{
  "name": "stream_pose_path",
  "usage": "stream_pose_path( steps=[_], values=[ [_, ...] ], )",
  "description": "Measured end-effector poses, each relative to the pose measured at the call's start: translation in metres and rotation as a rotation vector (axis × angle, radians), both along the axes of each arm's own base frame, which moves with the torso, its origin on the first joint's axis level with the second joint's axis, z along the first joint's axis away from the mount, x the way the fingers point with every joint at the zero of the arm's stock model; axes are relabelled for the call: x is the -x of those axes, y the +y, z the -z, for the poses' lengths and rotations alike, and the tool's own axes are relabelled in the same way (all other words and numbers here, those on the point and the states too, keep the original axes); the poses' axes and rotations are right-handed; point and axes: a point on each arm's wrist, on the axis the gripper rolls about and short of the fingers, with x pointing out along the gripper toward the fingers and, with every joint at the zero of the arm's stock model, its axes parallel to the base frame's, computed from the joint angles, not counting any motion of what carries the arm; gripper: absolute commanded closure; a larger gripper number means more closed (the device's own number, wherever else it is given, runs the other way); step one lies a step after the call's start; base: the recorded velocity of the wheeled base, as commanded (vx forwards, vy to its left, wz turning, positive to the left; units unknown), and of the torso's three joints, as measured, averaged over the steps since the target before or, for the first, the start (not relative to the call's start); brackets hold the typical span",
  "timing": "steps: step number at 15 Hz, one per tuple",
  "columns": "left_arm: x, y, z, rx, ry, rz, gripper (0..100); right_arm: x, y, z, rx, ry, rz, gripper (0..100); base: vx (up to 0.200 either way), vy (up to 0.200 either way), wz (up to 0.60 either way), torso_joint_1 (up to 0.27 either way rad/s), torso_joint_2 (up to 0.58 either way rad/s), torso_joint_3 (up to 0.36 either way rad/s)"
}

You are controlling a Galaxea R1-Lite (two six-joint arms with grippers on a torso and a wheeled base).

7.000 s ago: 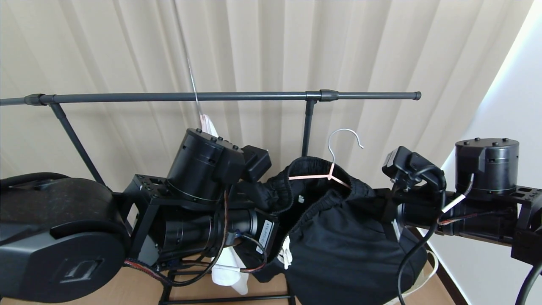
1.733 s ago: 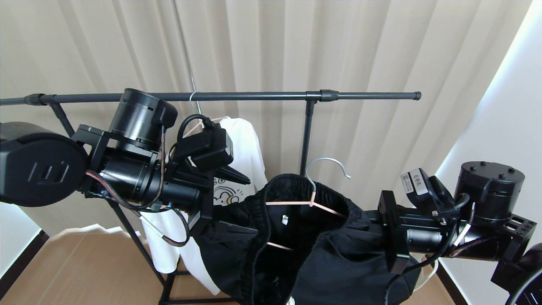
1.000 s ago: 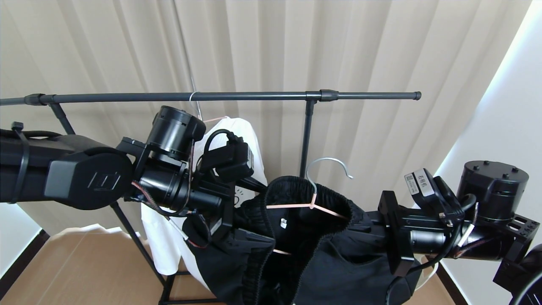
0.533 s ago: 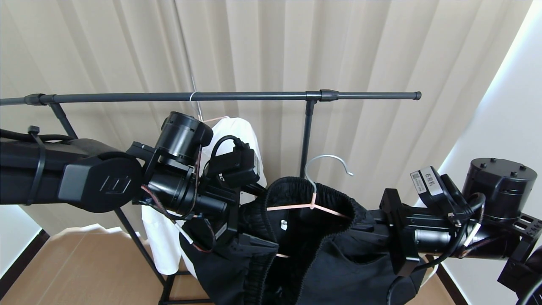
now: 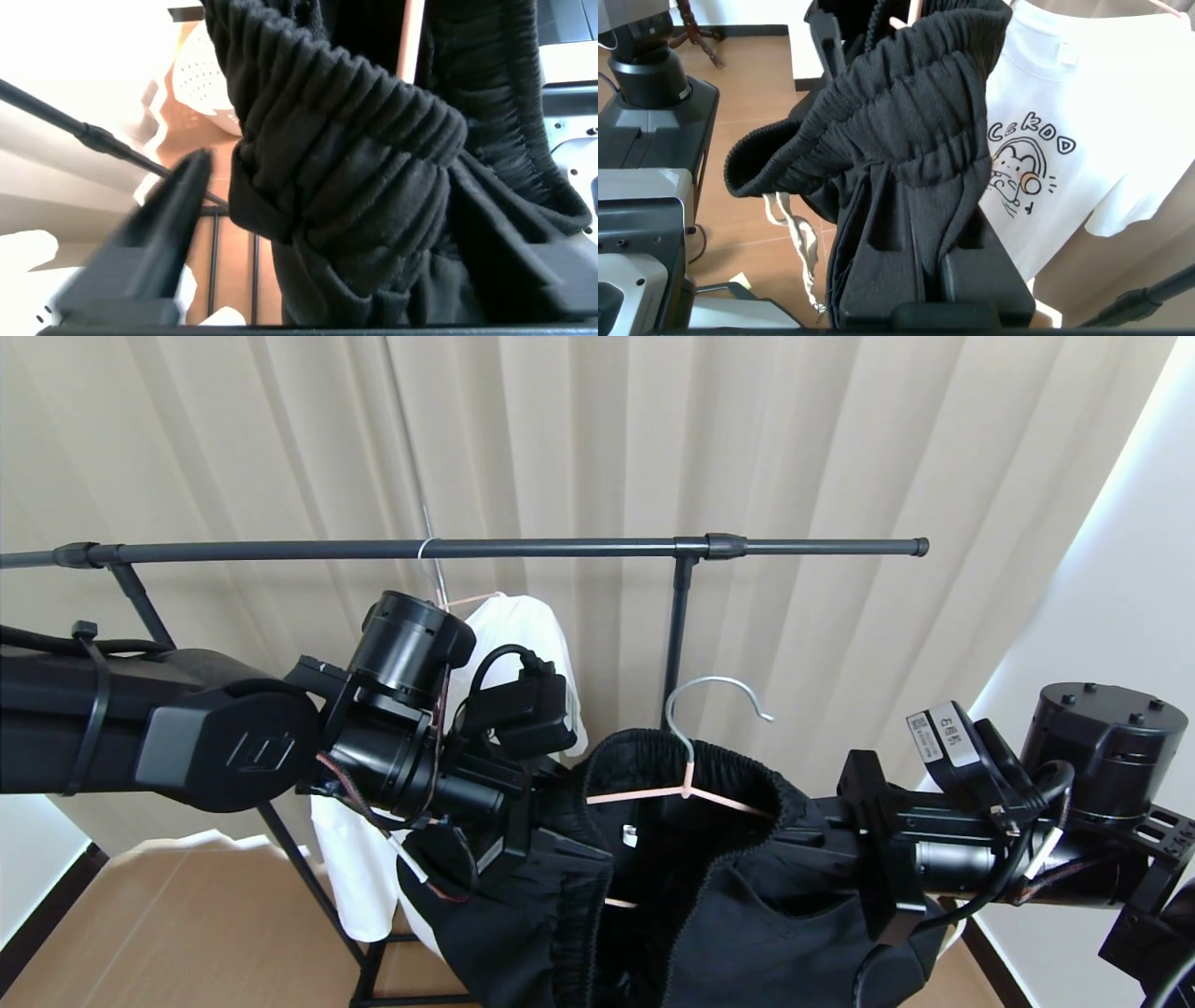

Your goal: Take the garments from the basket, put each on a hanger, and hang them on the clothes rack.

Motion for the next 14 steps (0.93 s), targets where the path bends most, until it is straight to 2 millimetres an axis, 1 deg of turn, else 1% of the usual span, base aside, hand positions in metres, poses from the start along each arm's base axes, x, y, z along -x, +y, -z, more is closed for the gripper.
stream_pose_path(
  steps=[6,10,11,14],
  values=[
    [0.0019,0.0015,0.0009,-0.001,-0.002,-0.002,100,0.0016,-0.0001,-0.0013,0.002,-0.005,0.007,100,0.0,0.0,0.0,0.0,0.0,0.0],
    [0.0004,0.0017,0.0037,0.039,-0.073,-0.009,100,0.0021,-0.0005,-0.0022,0.003,-0.007,0.01,100,0.0,0.0,0.0,0.0,0.0,0.0],
    [0.0005,0.0019,0.0054,0.047,-0.085,-0.011,100,0.0024,-0.0006,-0.0019,0.004,-0.006,0.011,0,0.0,0.0,0.0,0.0,0.0,0.0],
    [0.0021,0.0044,0.0086,0.042,-0.077,-0.018,100,0.0031,-0.0028,0.0003,0.016,-0.032,0.012,0,0.0,0.0,0.0,0.0,0.0,0.0]
  ],
)
